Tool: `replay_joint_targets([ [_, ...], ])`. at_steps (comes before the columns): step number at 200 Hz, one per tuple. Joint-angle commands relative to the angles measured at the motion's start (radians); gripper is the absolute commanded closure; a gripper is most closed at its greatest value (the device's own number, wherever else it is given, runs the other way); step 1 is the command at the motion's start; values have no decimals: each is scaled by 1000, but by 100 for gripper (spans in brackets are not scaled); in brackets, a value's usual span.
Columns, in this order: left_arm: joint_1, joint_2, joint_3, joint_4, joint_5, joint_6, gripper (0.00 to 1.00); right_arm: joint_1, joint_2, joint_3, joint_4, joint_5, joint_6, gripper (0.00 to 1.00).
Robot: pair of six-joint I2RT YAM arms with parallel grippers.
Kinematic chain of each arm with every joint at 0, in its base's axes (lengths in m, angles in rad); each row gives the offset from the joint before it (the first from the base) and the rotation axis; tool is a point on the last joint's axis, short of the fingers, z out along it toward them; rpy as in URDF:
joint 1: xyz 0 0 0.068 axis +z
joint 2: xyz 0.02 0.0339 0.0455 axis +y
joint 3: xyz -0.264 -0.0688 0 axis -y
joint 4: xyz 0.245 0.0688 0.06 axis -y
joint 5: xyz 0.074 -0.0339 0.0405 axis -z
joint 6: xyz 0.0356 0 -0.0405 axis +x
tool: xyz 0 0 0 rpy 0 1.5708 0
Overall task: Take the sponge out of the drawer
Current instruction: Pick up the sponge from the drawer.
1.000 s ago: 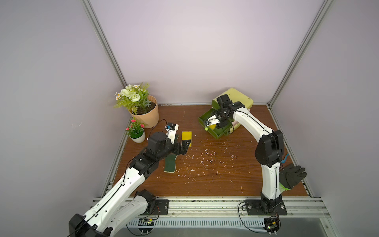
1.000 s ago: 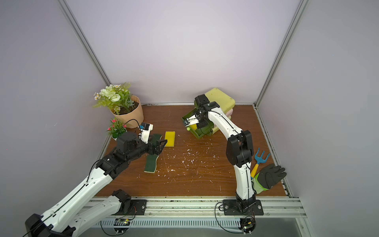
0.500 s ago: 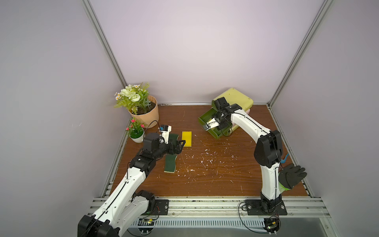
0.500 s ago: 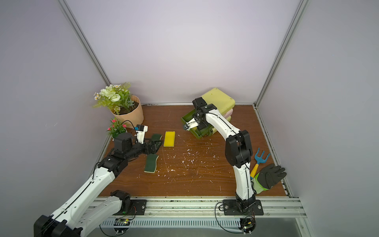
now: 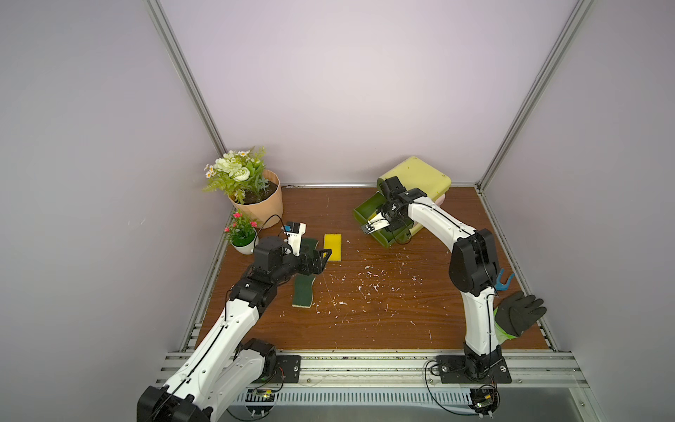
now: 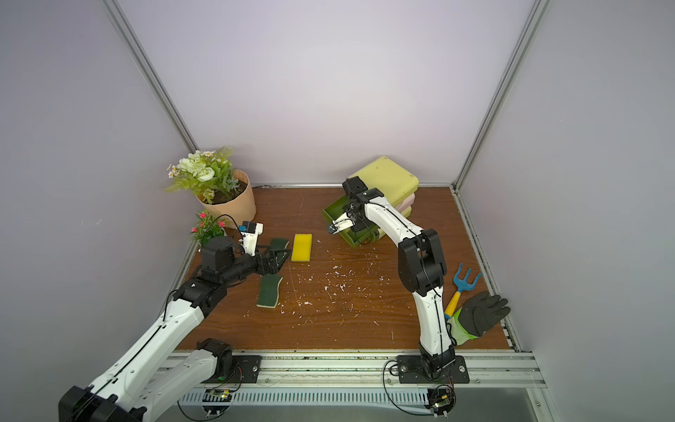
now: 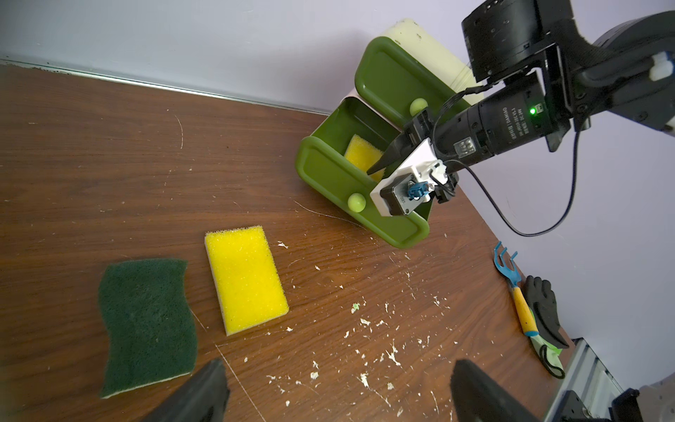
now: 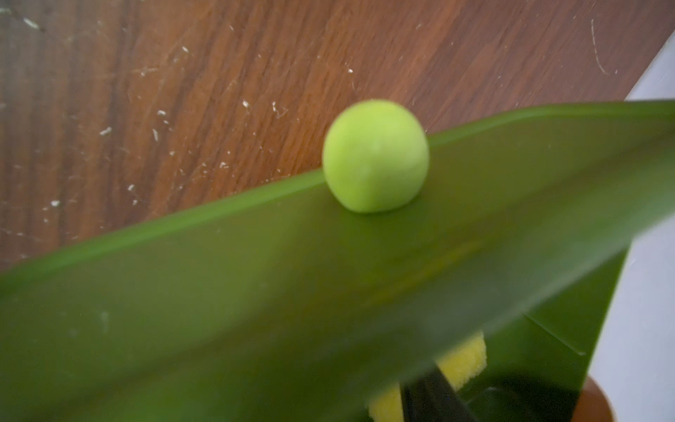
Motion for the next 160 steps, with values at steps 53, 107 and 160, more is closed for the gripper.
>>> replay_joint_targets([
  [53,17,-7,0,23,11,6,2,-5,-2,-67,121,38,-11,53],
  [107,20,-11,-2,25,12,8,2,-5,-58,-145,233,3,-46,63],
  [160,26,-13,-3,25,12,11,2,-5,-80,-198,302,7,-86,96],
])
